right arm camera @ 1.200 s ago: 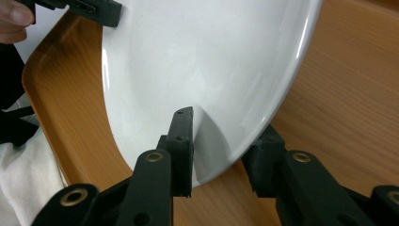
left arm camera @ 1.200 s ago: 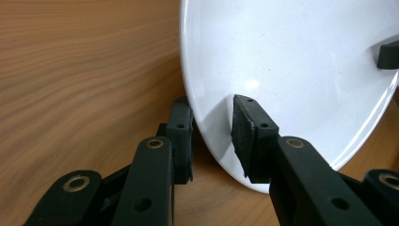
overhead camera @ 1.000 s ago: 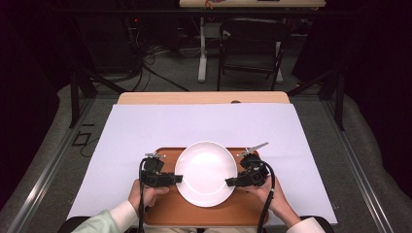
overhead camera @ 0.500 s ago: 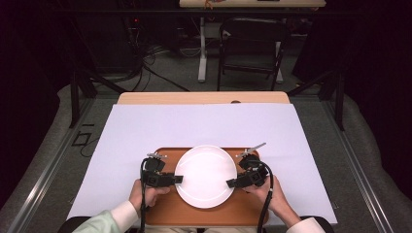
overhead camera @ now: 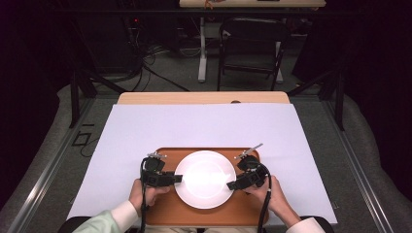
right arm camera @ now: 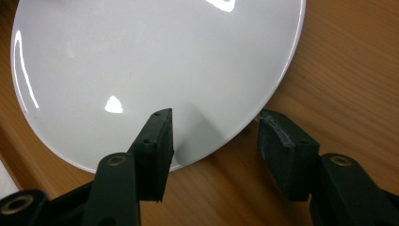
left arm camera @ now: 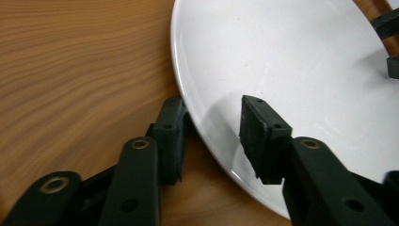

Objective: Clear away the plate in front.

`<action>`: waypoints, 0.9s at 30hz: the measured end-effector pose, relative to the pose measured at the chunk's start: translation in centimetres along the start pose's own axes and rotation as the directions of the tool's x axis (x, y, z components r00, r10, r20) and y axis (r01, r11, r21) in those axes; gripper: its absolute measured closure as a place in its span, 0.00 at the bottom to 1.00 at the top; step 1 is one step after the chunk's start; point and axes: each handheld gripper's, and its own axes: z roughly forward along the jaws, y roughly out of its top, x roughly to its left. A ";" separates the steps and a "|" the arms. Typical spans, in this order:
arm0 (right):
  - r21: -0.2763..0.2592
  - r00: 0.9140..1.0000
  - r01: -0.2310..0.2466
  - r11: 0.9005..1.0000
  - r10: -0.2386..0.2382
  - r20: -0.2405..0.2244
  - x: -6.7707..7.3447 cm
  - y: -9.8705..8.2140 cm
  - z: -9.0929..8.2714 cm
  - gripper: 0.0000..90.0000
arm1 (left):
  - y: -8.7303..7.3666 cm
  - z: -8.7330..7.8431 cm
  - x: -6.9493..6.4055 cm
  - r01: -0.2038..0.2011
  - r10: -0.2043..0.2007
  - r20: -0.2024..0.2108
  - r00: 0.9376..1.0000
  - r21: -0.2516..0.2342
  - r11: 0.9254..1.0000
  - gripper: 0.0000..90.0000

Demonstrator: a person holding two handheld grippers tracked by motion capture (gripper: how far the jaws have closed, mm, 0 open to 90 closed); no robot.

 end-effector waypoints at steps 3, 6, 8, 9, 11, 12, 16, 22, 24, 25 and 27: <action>-0.004 1.000 -0.027 1.000 0.027 -0.005 -0.1 -0.1 -0.2 0.40 | 0.1 -0.1 -0.1 -0.009 0.009 0.003 1.000 -0.003 1.000 0.61; -0.020 1.000 0.001 1.000 -0.001 -0.004 -0.4 -0.1 -0.5 0.33 | 0.3 -0.3 -0.1 -0.015 0.015 -0.008 1.000 -0.004 1.000 0.48; -0.043 1.000 0.020 0.999 -0.020 0.004 -0.3 0.0 -0.9 0.23 | 0.4 -0.6 -0.1 -0.025 0.025 -0.013 1.000 -0.004 1.000 0.44; -0.052 1.000 0.024 0.998 -0.024 0.002 -0.2 0.0 -1.0 0.23 | 0.5 -0.8 -0.1 -0.030 0.030 -0.012 0.999 -0.008 1.000 0.43; -0.066 0.999 0.043 0.997 -0.043 0.010 -0.2 0.0 -1.3 0.18 | 0.6 -1.2 -0.2 -0.054 0.053 -0.025 0.998 -0.017 0.998 0.39; -0.070 0.999 0.046 0.997 -0.046 0.010 -0.2 0.0 -1.4 0.16 | 0.7 -1.3 -0.3 -0.062 0.062 -0.026 0.998 -0.023 0.998 0.37; -0.093 0.998 0.058 0.994 -0.057 0.016 -0.2 0.0 -1.7 0.09 | 0.9 -1.6 -0.6 -0.094 0.092 -0.041 0.995 -0.030 0.995 0.29; -0.137 0.995 0.098 0.986 -0.094 0.040 0.0 0.1 -2.6 0.00 | 1.2 -2.1 -1.2 -0.146 0.145 -0.055 0.988 -0.032 0.989 0.18; -0.159 0.994 0.108 0.981 -0.102 0.046 0.2 0.2 -3.1 0.00 | 1.4 -2.5 -1.5 -0.161 0.160 -0.052 0.986 -0.030 0.986 0.18; -0.191 0.992 0.121 0.974 -0.114 0.050 0.5 0.2 -3.7 0.00 | 1.4 -2.6 -1.8 -0.178 0.176 -0.065 0.982 -0.033 0.983 0.17; -0.222 0.989 0.145 0.964 -0.138 0.050 0.9 0.2 -4.3 0.00 | 1.4 -3.3 -2.3 -0.210 0.207 -0.061 0.977 -0.049 0.977 0.16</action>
